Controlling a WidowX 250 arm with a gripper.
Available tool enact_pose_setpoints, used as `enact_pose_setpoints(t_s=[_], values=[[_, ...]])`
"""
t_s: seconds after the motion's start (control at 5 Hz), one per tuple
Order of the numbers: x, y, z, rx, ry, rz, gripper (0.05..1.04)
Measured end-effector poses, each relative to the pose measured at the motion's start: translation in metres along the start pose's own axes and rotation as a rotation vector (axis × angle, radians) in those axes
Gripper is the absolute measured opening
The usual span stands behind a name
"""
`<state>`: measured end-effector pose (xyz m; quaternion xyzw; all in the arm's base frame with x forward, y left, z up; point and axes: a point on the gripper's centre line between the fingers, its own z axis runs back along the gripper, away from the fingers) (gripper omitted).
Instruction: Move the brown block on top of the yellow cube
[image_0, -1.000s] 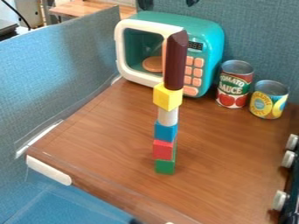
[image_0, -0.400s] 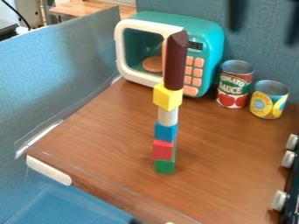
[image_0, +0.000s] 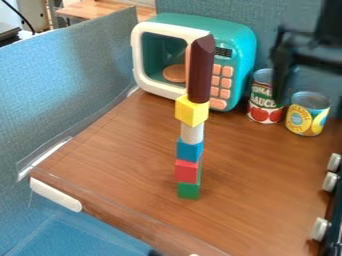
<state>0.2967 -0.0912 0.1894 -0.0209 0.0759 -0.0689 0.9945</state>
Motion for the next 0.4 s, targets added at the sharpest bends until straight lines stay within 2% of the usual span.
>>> enact_pose_setpoints(t_s=[0.2,0.4], values=[[0.0004,0.0245,-0.0169,-0.011,0.019,0.072,1.0],[0.0037,0.0329,-0.0228,0.021,-0.018,0.07,1.0]])
